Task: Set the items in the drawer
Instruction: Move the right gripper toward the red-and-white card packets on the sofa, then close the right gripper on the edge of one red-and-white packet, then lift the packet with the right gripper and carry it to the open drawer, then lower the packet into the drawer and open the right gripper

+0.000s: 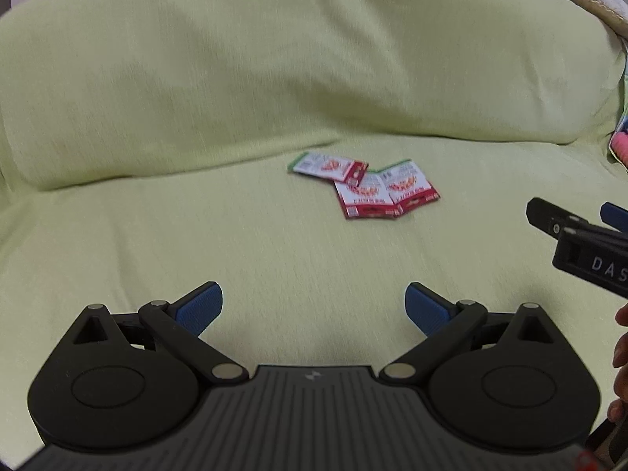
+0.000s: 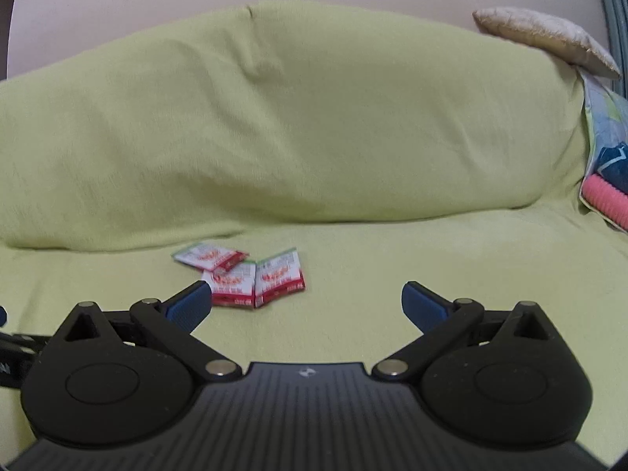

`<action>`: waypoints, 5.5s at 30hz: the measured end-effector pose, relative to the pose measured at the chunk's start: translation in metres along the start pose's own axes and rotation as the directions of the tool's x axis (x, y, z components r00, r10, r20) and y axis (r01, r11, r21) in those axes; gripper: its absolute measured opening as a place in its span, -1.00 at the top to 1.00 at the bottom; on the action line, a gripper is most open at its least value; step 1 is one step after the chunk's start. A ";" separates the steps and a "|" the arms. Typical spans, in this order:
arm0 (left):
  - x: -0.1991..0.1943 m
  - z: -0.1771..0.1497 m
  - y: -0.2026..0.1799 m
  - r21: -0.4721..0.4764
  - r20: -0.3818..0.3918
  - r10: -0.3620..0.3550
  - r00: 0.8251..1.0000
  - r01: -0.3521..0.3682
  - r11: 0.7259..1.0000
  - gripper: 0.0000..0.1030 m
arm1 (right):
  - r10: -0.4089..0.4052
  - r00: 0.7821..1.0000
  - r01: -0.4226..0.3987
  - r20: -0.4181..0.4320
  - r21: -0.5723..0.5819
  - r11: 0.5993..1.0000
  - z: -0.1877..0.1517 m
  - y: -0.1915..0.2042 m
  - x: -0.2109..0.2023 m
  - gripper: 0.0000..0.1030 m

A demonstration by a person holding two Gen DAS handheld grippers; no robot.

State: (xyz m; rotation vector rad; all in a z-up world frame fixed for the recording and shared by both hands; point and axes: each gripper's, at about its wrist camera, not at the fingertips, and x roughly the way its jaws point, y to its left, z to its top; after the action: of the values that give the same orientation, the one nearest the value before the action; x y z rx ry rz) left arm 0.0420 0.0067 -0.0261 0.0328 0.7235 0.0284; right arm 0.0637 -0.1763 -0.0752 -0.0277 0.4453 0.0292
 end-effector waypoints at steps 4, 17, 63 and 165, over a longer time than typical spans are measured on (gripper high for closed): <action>0.006 0.006 0.000 0.053 0.014 0.013 1.000 -0.014 0.999 -0.95 | 0.003 1.000 -0.004 -0.012 -0.040 0.999 -0.012 -0.004 0.018 -0.98; 0.058 0.040 0.021 0.068 0.043 0.018 0.999 -0.021 0.997 -0.94 | 0.213 0.957 -0.208 -0.196 0.046 0.977 -0.016 -0.003 0.106 -0.78; 0.117 0.045 0.010 0.077 0.010 -0.039 0.999 0.039 0.996 -0.86 | 0.324 0.923 -0.077 -0.206 0.728 0.681 -0.011 -0.134 0.163 0.95; -0.276 -0.142 -0.289 0.562 -0.378 -0.771 0.512 0.789 0.248 -0.86 | -0.238 0.958 0.180 -0.159 0.981 0.067 -0.250 -0.321 -0.496 0.90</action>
State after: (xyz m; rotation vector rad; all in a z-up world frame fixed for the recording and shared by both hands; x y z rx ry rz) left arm -0.2545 -0.2899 0.0386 0.3907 0.6674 -1.2731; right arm -0.4798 -0.5166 -0.0805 1.3437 0.3252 -0.6085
